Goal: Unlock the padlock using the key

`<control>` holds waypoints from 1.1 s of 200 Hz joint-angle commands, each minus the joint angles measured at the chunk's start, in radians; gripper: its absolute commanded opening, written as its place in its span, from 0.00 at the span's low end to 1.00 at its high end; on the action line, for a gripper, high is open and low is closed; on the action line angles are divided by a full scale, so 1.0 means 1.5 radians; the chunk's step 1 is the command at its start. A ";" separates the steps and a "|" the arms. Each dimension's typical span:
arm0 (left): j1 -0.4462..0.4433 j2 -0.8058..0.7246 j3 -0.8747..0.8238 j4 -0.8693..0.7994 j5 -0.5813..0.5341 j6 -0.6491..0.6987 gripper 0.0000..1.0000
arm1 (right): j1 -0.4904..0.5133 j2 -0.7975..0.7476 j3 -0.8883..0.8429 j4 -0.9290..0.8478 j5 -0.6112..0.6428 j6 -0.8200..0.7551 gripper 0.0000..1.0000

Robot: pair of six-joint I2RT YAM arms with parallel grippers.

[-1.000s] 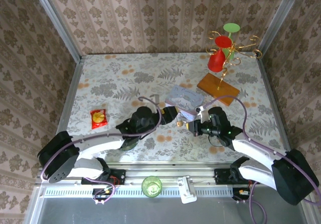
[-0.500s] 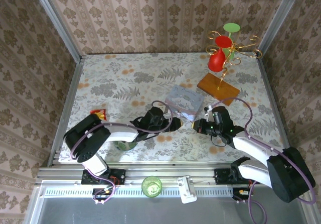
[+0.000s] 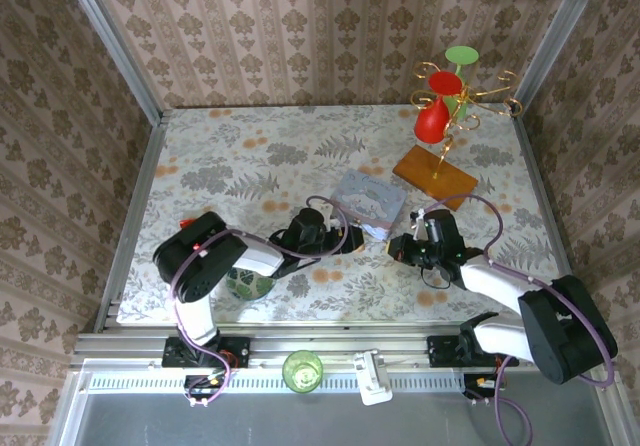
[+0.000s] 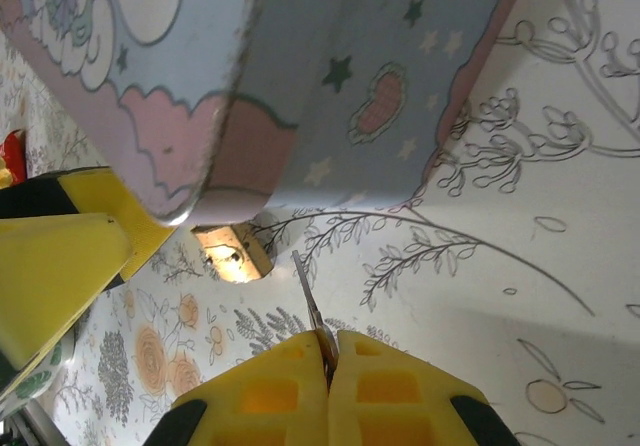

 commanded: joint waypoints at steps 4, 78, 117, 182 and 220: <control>-0.015 0.046 0.016 0.018 0.018 0.004 0.64 | -0.016 0.014 0.026 0.017 0.013 -0.020 0.00; -0.029 0.107 0.035 0.014 -0.011 0.009 0.55 | -0.046 0.061 0.047 0.053 0.016 -0.019 0.00; -0.033 0.127 0.052 0.004 -0.004 0.008 0.50 | -0.053 0.092 0.075 0.058 0.017 -0.020 0.00; -0.059 0.124 0.076 -0.148 -0.134 -0.027 0.43 | -0.052 0.123 0.055 0.096 0.005 -0.003 0.00; -0.081 0.152 0.111 -0.173 -0.171 -0.070 0.43 | -0.053 0.121 0.037 0.098 0.009 -0.001 0.00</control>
